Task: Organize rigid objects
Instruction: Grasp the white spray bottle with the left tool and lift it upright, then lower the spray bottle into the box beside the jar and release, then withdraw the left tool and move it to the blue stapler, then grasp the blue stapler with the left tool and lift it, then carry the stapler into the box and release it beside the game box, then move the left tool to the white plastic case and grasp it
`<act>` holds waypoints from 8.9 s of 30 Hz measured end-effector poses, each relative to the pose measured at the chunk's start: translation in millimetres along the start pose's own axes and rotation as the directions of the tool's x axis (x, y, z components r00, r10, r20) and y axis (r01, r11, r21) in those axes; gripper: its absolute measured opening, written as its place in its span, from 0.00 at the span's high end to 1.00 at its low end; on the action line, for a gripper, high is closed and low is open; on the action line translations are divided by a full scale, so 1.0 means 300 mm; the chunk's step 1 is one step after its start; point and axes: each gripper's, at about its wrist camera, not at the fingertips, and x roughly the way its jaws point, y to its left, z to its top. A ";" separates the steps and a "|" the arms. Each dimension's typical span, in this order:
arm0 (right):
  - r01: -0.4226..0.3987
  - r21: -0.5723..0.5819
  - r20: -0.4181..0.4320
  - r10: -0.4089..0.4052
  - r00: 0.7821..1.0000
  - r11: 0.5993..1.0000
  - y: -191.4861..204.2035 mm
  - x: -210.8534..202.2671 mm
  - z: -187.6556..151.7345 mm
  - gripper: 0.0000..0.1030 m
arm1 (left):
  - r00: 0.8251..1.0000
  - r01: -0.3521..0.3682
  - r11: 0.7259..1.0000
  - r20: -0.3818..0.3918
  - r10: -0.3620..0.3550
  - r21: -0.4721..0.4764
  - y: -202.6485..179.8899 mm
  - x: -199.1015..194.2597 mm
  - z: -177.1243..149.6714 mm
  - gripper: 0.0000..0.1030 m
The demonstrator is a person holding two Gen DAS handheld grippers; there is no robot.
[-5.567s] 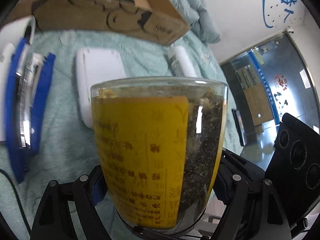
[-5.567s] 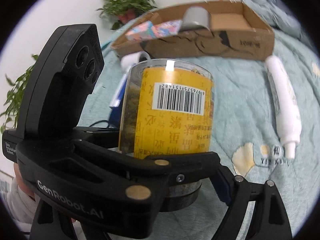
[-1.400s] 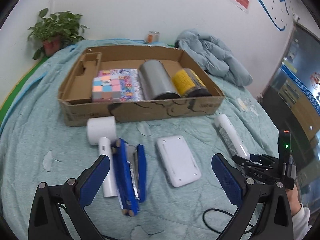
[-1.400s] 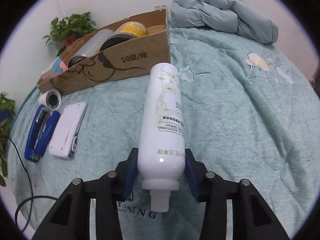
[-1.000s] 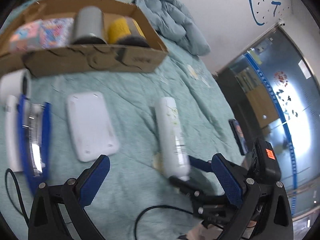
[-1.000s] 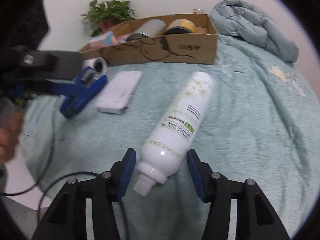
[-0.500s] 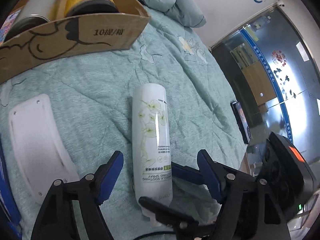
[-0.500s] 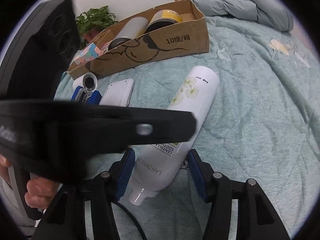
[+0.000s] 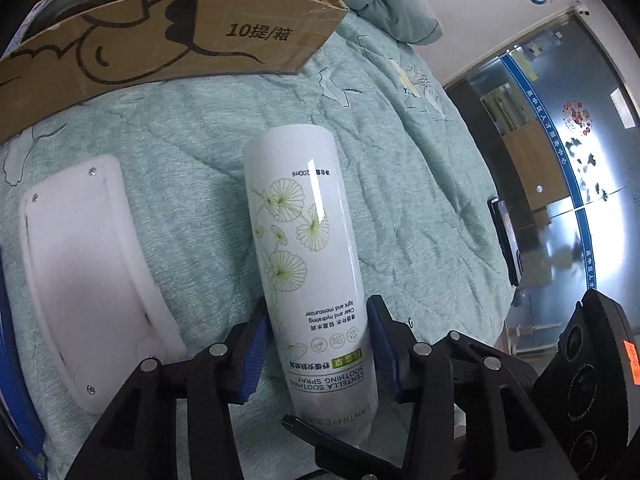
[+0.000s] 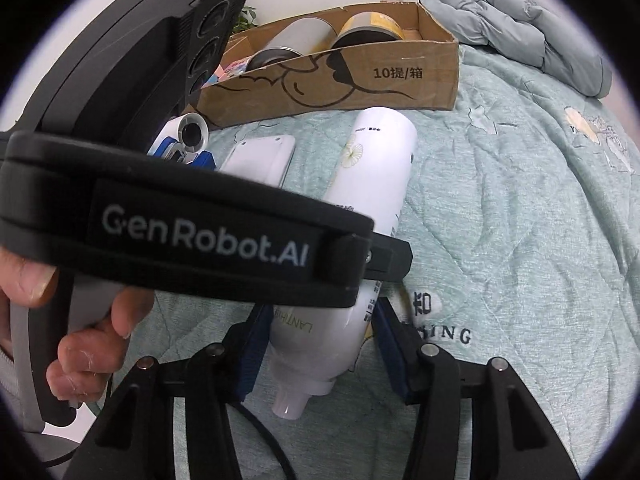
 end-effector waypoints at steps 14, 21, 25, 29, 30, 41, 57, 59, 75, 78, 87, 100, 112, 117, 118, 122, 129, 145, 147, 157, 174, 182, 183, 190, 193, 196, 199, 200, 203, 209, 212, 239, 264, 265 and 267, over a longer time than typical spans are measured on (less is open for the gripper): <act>-0.001 -0.159 0.213 0.035 0.976 0.987 0.115 -0.222 0.166 0.51 | 0.958 0.009 0.999 0.286 -0.020 0.040 -0.084 -0.378 0.076 0.57; 0.042 -0.265 0.341 0.053 0.938 0.963 0.205 -0.351 0.347 0.51 | 0.904 -0.069 0.990 0.428 0.011 0.121 -0.170 -0.679 0.200 0.57; 0.059 -0.303 0.383 0.065 0.922 0.951 0.227 -0.409 0.465 0.51 | 0.883 -0.099 0.987 0.468 0.028 0.127 -0.210 -0.809 0.288 0.57; 0.082 -0.318 0.427 0.065 0.902 0.944 0.244 -0.467 0.554 0.51 | 0.863 -0.113 0.983 0.505 0.025 0.143 -0.255 -0.942 0.384 0.57; 0.090 -0.321 0.436 0.063 0.898 0.943 0.244 -0.481 0.581 0.51 | 0.861 -0.115 0.983 0.508 0.026 0.144 -0.264 -0.965 0.406 0.57; 0.151 -0.294 0.422 -0.014 0.906 0.944 0.174 -0.477 0.748 0.51 | 0.872 -0.102 0.982 0.490 0.010 0.162 -0.330 -1.022 0.674 0.58; 0.106 -0.231 0.225 -0.053 0.973 0.967 -0.121 -0.101 0.794 0.52 | 0.965 -0.005 1.000 0.262 0.002 0.008 -0.079 -0.483 0.962 0.58; 0.100 -0.213 0.198 -0.057 0.979 0.972 -0.151 -0.042 0.787 0.53 | 0.974 0.004 1.000 0.226 0.001 -0.019 -0.023 -0.403 0.986 0.58; 0.134 -0.073 0.073 -0.129 0.989 0.988 -0.246 0.118 0.722 0.56 | 0.991 -0.027 0.998 0.128 0.034 -0.059 0.078 -0.178 0.960 0.50; 0.167 -0.072 0.126 -0.157 0.980 0.983 -0.207 0.058 0.689 0.23 | 0.975 -0.056 0.998 0.214 0.062 -0.033 0.063 -0.301 0.856 0.49; 0.315 -0.104 0.312 -0.269 0.911 0.944 0.006 -0.108 0.457 0.01 | 0.618 -0.428 0.901 0.706 0.345 -0.066 0.048 -0.850 0.201 0.00; 0.319 -0.133 0.330 -0.262 0.907 0.938 0.221 -0.124 0.320 0.01 | 0.575 -0.494 0.821 0.602 0.555 -0.285 0.228 -0.972 -0.291 0.00; 0.181 -0.135 0.251 -0.143 0.957 0.974 0.263 -0.109 0.222 0.38 | 0.696 -0.412 0.889 0.561 0.449 -0.200 0.256 -0.814 -0.277 0.85; 0.049 -0.138 0.212 -0.019 0.977 0.989 0.277 -0.080 0.167 0.01 | 0.702 -0.357 0.904 0.572 0.425 -0.235 0.322 -0.838 -0.323 0.00; 0.005 -0.135 0.179 0.019 0.984 0.991 0.282 -0.059 0.158 0.01 | 0.719 -0.328 0.913 0.562 0.409 -0.244 0.344 -0.839 -0.329 0.00; -0.241 -0.100 0.034 0.246 0.969 0.965 0.348 0.043 0.114 0.01 | 0.774 -0.287 0.909 0.487 0.406 -0.301 0.453 -0.805 -0.337 0.01; -0.289 -0.030 -0.036 0.288 0.957 0.957 0.464 0.171 0.127 0.01 | 0.808 -0.245 0.909 0.447 0.383 -0.337 0.548 -0.740 -0.366 0.01; -0.123 -0.121 -0.029 0.121 0.992 0.985 0.510 0.235 0.087 0.71 | 0.897 -0.174 0.944 0.351 0.269 -0.280 0.499 -0.627 -0.403 0.01; -0.093 -0.169 -0.017 0.091 0.996 0.981 0.475 0.193 0.054 0.73 | 0.918 -0.116 0.960 0.342 0.202 -0.255 0.478 -0.591 -0.394 0.01; 0.149 -0.456 0.175 -0.075 0.982 0.878 0.518 0.062 -0.120 0.74 | 0.966 -0.011 0.943 0.241 0.096 -0.332 0.474 -0.429 -0.393 0.02; -0.223 -0.329 0.041 0.250 0.967 0.918 0.498 0.072 -0.069 0.47 | 0.959 0.094 0.899 0.283 0.034 -0.427 0.609 -0.481 -0.511 0.41; -0.104 -0.437 0.013 0.122 0.992 0.894 0.624 0.150 -0.108 0.49 | 0.949 0.088 0.876 0.306 0.070 -0.473 0.624 -0.495 -0.543 0.35; -0.080 -0.453 0.021 0.100 0.995 0.888 0.642 0.148 -0.121 0.50 | 0.947 0.092 0.876 0.312 0.069 -0.474 0.623 -0.496 -0.545 0.30; -0.115 -0.370 0.037 0.138 0.990 0.922 0.614 0.138 -0.110 0.51 | 0.949 -0.043 0.914 0.271 0.164 -0.404 0.549 -0.470 -0.511 0.40; -0.130 -0.359 0.076 0.167 0.983 0.924 0.608 0.106 -0.096 0.57 | 0.947 -0.002 0.917 0.295 0.131 -0.399 0.536 -0.472 -0.501 0.42; -0.128 -0.346 0.091 0.169 0.981 0.929 0.606 0.083 -0.078 0.57 | 0.945 0.016 0.915 0.304 0.118 -0.404 0.532 -0.482 -0.496 0.43; -0.107 -0.353 0.121 0.159 0.980 0.930 0.603 0.058 -0.065 0.57 | 0.941 0.034 0.920 0.322 0.102 -0.390 0.502 -0.496 -0.477 0.44; -0.102 -0.350 0.134 0.158 0.978 0.931 0.600 0.044 -0.055 0.57 | 0.940 0.036 0.924 0.327 0.098 -0.381 0.494 -0.505 -0.472 0.44; -0.087 -0.331 0.180 0.153 0.972 0.940 0.590 0.010 -0.010 0.57 | 0.927 0.039 0.941 0.363 0.092 -0.335 0.444 -0.556 -0.425 0.46; -0.016 -0.333 0.314 0.128 0.941 0.943 0.593 -0.063 0.137 0.57 | 0.896 0.037 0.972 0.438 0.070 -0.230 0.377 -0.684 -0.282 0.46; 0.016 -0.334 0.354 0.110 0.929 0.942 0.604 -0.075 0.202 0.57 | 0.893 0.030 0.982 0.447 0.058 -0.186 0.369 -0.739 -0.195 0.46; -0.054 -0.073 0.225 0.069 0.972 0.996 0.395 0.201 0.742 0.56 | 0.971 0.025 0.984 0.239 0.019 -0.177 0.659 -0.667 0.559 0.48; 0.015 -0.175 0.277 0.034 0.960 0.984 0.314 0.057 0.260 0.16 | 0.665 -0.466 0.847 0.531 0.525 -0.254 0.565 -0.843 -0.123 0.00; 0.014 -0.162 0.264 0.030 0.964 0.987 0.304 0.057 0.243 0.16 | 0.672 -0.473 0.842 0.511 0.535 -0.261 0.569 -0.823 -0.157 0.00; 0.017 -0.122 0.244 0.013 0.970 0.992 0.270 0.057 0.204 0.16 | 0.682 -0.474 0.837 0.488 0.545 -0.273 0.575 -0.789 -0.210 0.00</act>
